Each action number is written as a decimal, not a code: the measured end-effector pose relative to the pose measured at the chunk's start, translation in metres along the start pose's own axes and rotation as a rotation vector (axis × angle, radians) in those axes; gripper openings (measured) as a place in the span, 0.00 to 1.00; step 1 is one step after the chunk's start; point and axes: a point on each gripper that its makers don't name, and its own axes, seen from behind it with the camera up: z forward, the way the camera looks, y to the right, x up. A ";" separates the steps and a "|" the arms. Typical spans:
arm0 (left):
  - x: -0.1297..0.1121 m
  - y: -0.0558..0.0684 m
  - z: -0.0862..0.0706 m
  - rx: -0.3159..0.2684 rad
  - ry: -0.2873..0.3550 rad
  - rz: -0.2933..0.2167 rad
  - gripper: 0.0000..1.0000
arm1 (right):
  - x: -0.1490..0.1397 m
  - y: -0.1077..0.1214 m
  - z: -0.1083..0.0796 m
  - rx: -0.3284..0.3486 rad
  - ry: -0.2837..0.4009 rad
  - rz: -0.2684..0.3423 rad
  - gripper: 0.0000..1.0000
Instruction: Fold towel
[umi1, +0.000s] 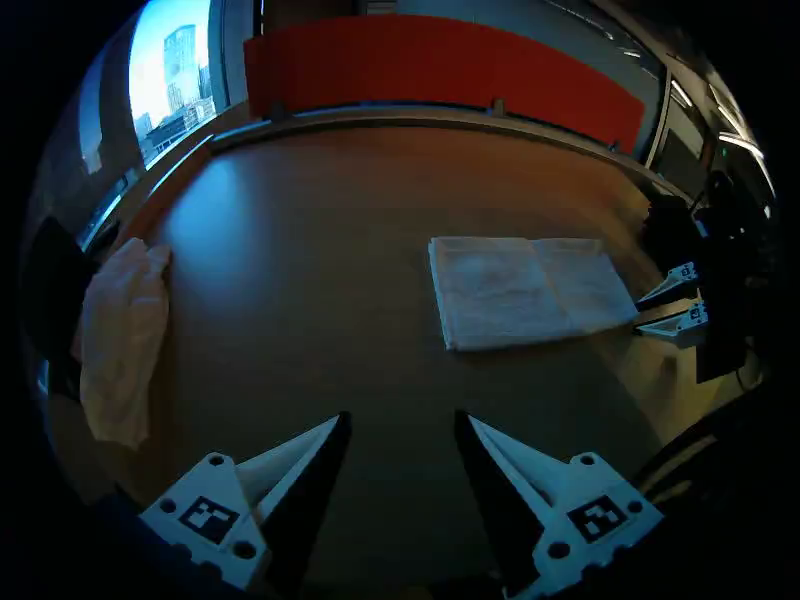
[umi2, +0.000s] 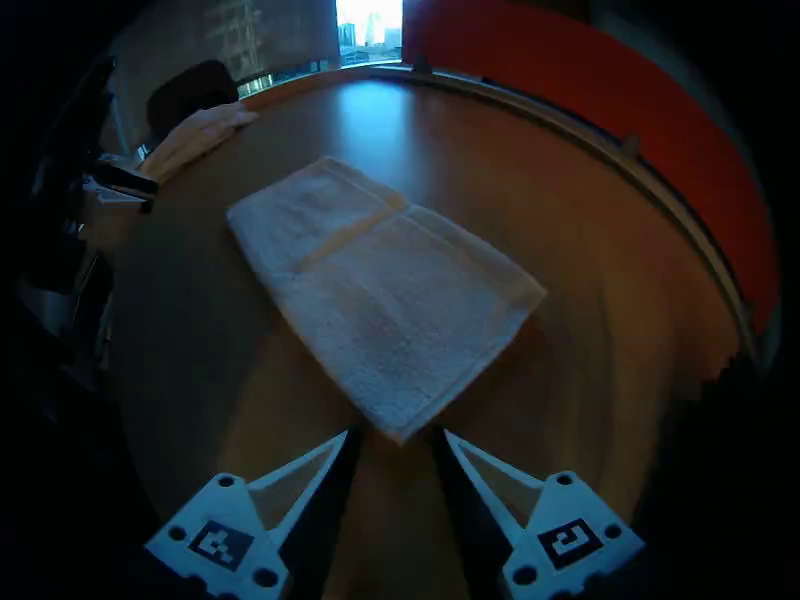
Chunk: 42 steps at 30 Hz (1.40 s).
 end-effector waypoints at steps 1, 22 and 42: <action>0.000 0.000 0.000 0.000 0.000 0.001 0.75 | 0.000 0.000 0.000 0.002 0.000 0.001 0.45; 0.000 -0.001 -0.006 0.001 0.010 0.000 0.75 | 0.023 0.008 -0.011 -0.025 0.066 -0.025 0.03; 0.016 0.003 -0.013 -0.005 0.045 0.003 0.75 | 0.071 0.032 -0.065 -0.110 0.121 -0.124 0.03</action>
